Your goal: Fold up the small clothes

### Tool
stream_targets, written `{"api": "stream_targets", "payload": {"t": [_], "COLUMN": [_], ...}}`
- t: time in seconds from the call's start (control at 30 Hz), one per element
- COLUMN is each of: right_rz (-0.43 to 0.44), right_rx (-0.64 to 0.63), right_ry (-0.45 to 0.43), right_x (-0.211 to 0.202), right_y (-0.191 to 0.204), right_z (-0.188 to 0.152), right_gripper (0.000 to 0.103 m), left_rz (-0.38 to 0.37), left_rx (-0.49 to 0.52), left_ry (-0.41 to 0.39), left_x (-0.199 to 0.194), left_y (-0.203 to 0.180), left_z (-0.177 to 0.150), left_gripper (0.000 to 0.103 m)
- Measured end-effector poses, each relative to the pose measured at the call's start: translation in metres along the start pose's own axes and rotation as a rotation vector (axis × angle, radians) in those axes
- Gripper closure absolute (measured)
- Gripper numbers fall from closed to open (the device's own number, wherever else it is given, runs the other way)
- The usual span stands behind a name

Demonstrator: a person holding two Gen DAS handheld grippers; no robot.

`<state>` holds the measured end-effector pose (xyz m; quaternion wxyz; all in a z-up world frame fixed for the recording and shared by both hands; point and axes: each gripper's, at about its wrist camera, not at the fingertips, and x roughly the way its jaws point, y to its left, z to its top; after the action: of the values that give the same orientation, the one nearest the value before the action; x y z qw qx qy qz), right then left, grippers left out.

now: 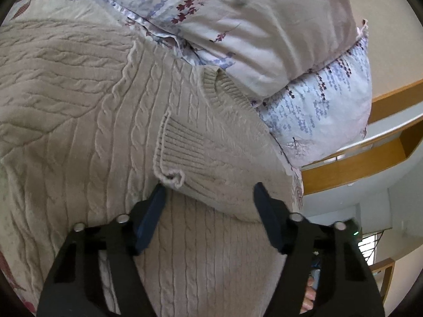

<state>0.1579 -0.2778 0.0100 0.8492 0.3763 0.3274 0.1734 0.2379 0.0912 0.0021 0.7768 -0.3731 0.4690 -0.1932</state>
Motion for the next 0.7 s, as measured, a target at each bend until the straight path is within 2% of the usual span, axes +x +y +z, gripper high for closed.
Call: {"api": "stream_targets", "payload": {"t": [0.07,0.13,0.23,0.27,0.3,0.33,0.4,0.43,0.53,0.63,0.7], "right_rz": [-0.033,-0.038,-0.035,-0.047,-0.078,-0.103,-0.121,-0.113,-0.169,-0.237,-0.282], "right_rx": [0.12,0.216,0.256,0.25,0.229,0.211,0.183,0.171,0.109,0.109,0.081], "right_ry": [-0.089,-0.142,-0.201,-0.219,-0.241,-0.254,-0.286,-0.312,-0.374,-0.34,-0.342], "right_x": [-0.021,-0.034,-0.03,-0.031,-0.029,-0.027,-0.027,-0.031,-0.037,-0.027,-0.022], "right_y": [-0.033,-0.057,-0.069,-0.07,-0.067,-0.066,-0.065,-0.064,-0.06,-0.063,-0.06], "right_z": [0.006,0.01,0.02,0.023,0.028,0.032,0.034,0.029,0.016,0.008,0.008], "right_gripper": [0.054,0.054,0.059,0.062,0.071,0.086,0.092,0.093,0.093,0.093,0.093], "left_rz": [0.002,0.011,0.033,0.042,0.044,0.049,0.056,0.064,0.135,0.212,0.236], "left_rx": [-0.01,-0.019,-0.005,0.015,0.038,0.082,0.145,0.168,0.226,0.215,0.215], "left_ry": [0.0,-0.005,-0.015,-0.018,-0.023,-0.041,-0.086,-0.1,-0.126,-0.079,-0.068], "left_x": [0.003,0.006,0.012,0.015,0.017,0.017,0.01,0.007,0.002,0.011,0.014], "left_y": [0.002,0.005,0.007,0.005,0.001,-0.005,-0.015,-0.018,-0.019,-0.008,-0.003], "left_z": [0.004,0.008,0.014,0.017,0.02,0.024,0.026,0.026,0.024,0.019,0.017], "left_gripper": [0.05,0.058,0.078,0.089,0.094,0.094,0.095,0.095,0.095,0.094,0.092]}}
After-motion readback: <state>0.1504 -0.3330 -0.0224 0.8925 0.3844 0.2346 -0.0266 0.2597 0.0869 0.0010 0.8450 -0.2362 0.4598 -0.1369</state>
